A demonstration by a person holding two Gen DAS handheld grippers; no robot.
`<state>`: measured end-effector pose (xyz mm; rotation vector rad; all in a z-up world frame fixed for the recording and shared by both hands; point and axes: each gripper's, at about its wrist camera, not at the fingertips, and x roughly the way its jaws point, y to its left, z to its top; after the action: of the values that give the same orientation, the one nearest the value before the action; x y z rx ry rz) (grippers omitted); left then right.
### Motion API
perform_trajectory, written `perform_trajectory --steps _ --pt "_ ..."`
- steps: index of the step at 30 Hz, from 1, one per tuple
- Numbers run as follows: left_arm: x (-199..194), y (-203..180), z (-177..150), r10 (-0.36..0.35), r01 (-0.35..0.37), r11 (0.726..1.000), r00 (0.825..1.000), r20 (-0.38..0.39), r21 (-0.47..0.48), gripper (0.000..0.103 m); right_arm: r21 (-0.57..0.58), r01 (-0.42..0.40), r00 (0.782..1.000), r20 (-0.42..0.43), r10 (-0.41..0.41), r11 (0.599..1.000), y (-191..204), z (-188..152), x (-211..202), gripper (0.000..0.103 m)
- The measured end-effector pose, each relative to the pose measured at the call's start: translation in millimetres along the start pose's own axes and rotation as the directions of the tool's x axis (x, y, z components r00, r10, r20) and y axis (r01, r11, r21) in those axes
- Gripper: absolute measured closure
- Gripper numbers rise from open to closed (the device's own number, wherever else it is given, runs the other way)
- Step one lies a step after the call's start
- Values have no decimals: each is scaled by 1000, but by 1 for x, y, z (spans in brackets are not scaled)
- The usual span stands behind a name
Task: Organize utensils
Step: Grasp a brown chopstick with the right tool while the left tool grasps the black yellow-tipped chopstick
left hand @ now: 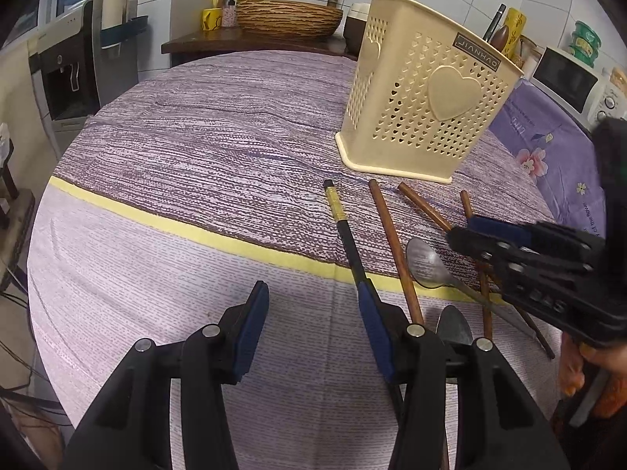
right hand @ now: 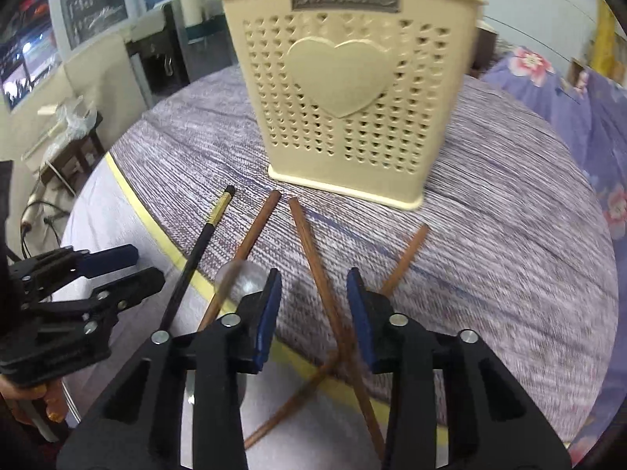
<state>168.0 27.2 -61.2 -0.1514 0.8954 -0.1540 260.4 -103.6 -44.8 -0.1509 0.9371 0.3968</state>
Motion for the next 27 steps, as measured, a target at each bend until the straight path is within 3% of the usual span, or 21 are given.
perform_trajectory --steps 8,12,16,22,27 --pt "4 1 2 -2 2 1000 1000 -6 2 55 -76 4 998 -54 -8 997 9 25 28 79" --pt "6 2 5 -4 4 1000 1000 -9 4 55 -83 -6 998 -58 1 997 13 31 32 91" --pt "10 0 13 -4 4 1000 1000 -12 7 55 -53 1 999 -50 -4 999 11 29 30 95" --pt "22 -9 31 -5 6 1000 999 -36 30 65 67 15 997 72 -20 998 -8 23 -18 95" --pt "37 -23 41 16 -11 998 997 -73 63 73 157 47 974 210 -80 986 -24 12 -76 95"
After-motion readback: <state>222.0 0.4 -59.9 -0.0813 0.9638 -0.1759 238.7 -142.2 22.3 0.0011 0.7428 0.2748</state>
